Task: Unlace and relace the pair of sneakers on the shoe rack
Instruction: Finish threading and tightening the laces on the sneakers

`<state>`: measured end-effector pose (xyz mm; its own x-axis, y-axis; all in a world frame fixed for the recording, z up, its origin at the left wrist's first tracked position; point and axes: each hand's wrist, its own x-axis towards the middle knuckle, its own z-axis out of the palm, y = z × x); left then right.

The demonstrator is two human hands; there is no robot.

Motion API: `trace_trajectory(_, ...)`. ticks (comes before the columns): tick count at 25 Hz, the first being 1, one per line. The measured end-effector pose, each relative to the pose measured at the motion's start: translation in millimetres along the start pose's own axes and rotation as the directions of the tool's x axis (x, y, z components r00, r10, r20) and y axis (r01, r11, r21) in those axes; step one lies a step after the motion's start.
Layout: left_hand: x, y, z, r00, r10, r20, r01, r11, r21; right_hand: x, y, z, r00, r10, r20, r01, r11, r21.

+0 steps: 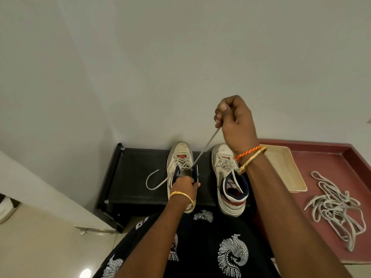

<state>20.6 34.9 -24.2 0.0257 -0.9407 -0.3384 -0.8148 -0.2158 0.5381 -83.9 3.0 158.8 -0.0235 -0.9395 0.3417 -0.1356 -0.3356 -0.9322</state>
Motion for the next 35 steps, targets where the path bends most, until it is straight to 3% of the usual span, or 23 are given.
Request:
trace_trajectory(4, 3.1, -1.6, -1.2, 1.0, -0.014, 0.012, 0.015, 0.999, -0.029, -19.8, -10.3, 9.3, 0.995, -0.094, 0.029, 0.093, 0.996, 0.01)
trace_trajectory(8, 0.2, -2.8, -2.8, 1.0, 0.027, -0.01, -0.027, 1.0, -0.013, -25.8, -9.0, 10.4, 0.994, -0.096, 0.045, 0.098, 0.994, -0.054)
trace_trajectory(10, -4.6, -8.0, -7.9, 0.984, 0.073, -0.162, -0.071, 0.997, 0.014, -24.1, 1.2, 8.1, 0.998, -0.053, 0.021, 0.055, 0.992, -0.115)
trace_trajectory(12, -5.8, -20.4, -15.3, 0.921, 0.051, -0.387, -0.046, 0.999, 0.022, -19.7, 20.4, 6.6, 1.0, 0.023, -0.009, -0.024, 0.978, -0.205)
trace_trajectory(14, -0.3, -37.2, -22.2, 0.896, -0.042, -0.441, 0.037, 0.999, -0.019, -16.7, 46.7, 8.0, 0.984, 0.176, -0.008, -0.169, 0.93, -0.325)
trace_trajectory(17, 13.4, -50.3, -29.1, 0.961, -0.135, -0.242, 0.047, 0.94, -0.338, -20.3, 87.0, 18.9, 0.935, 0.353, 0.036, -0.306, 0.852, -0.426)
trace_trajectory(20, 21.5, -54.3, -33.1, 0.977, -0.141, -0.161, 0.059, 0.9, -0.432, -28.9, 114.7, 37.6, 0.914, 0.401, 0.051, -0.348, 0.845, -0.407)
trace_trajectory(22, 26.8, -59.6, -35.5, 0.976, -0.2, -0.09, 0.119, 0.827, -0.55, -36.2, 134.6, 50.8, 0.915, 0.394, 0.082, -0.312, 0.823, -0.475)
trace_trajectory(25, 30.2, -62.3, -42.0, 0.961, -0.273, 0.053, 0.229, 0.67, -0.706, -51.0, 157.5, 67.0, 0.915, 0.379, 0.138, -0.163, 0.661, -0.733)
trace_trajectory(29, 31.2, -64.6, -41.3, 0.952, -0.283, 0.113, 0.263, 0.576, -0.774, -62.5, 170.2, 77.4, 0.937, 0.333, 0.108, -0.12, 0.597, -0.793)
trace_trajectory(35, 27.7, -63.6, -42.9, 0.957, -0.258, 0.133, 0.258, 0.549, -0.795, -70.1, 175.7, 84.6, 0.955, 0.293, 0.045, -0.165, 0.653, -0.739)
